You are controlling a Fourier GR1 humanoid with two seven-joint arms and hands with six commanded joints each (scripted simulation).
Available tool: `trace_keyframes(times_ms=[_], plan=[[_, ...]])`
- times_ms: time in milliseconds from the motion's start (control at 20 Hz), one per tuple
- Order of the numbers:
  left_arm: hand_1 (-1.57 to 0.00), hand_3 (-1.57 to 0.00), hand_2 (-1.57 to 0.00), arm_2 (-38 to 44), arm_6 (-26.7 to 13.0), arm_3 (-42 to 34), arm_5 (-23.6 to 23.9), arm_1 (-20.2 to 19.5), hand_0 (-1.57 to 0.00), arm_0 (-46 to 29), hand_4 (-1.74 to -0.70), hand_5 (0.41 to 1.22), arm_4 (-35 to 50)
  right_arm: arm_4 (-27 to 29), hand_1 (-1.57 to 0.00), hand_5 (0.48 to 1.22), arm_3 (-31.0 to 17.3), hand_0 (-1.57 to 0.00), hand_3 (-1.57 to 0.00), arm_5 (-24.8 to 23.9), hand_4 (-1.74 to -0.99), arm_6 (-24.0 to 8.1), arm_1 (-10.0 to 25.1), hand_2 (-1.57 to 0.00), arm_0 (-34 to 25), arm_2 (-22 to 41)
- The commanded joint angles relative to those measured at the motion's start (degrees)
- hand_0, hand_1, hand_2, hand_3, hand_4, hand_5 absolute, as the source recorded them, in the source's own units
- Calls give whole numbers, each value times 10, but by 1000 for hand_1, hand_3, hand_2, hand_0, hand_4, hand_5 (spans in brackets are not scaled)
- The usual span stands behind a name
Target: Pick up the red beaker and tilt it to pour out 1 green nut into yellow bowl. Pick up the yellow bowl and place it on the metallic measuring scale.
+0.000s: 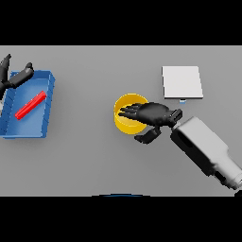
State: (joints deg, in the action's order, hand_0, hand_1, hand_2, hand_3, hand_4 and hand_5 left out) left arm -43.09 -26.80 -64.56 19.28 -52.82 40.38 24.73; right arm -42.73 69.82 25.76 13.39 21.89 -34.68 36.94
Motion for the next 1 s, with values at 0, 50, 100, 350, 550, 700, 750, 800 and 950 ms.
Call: trace_keyframes(times_ms=[0, 50, 100, 350, 550, 700, 750, 800, 950], plan=[[1, 1, 1, 0, -6, -8, 6, 1, 1, 4, -794, 728, -1, -3, 1, 710, -10, 1, -15, -6, -1286, 4, -2, -4, 0, 3], [1, 1, 1, 0, -10, -11, 7, 0, 1, 5, -794, 728, 0, -4, 1, 712, -12, 1, -27, -9, -1286, 11, -2, -9, -3, 3], [1, 1, 1, -2, -14, -15, 7, -1, 1, 5, -793, 729, -1, -4, 1, 721, -22, 1, -42, -14, -1289, 16, -5, -15, -7, 3], [1, 1, 1, -1, -21, -18, 8, -7, 1, 3, -796, 730, 2, 2, -145, 875, -39, -173, -243, -12, -1396, 19, -13, -204, -10, -2], [1, 1, 1, -5, -18, -17, 8, 0, 1, 5, -788, 732, -4, -7, -649, 1079, -39, -780, -834, -9, -1469, 16, -14, -590, -15, 7], [1, 1, 1, 0, -12, -13, 10, -2, 1, 5, -793, 736, -1, 0, -1081, 1148, -31, -1166, -1030, -6, -1594, 15, -8, -1069, -14, 9], [1, 1, 1, 0, -7, -10, 7, -3, 1, 3, -793, 735, -2, 3, -1179, 1163, -28, -1247, -1054, -8, -1621, 22, -5, -1169, -10, 10], [1, 1, 1, -2, -6, -16, 11, -6, 1, -1, -793, 734, -4, 4, -1258, 1175, -23, -1312, -1089, -2, -1642, 17, -6, -1250, -11, 10], [1, 1, 1, -1, -7, -15, 7, -6, 1, -1, -790, 727, 0, 8, -1411, 1197, -1, -1438, -1153, 13, -1683, -5, 10, -1406, -9, 4]])
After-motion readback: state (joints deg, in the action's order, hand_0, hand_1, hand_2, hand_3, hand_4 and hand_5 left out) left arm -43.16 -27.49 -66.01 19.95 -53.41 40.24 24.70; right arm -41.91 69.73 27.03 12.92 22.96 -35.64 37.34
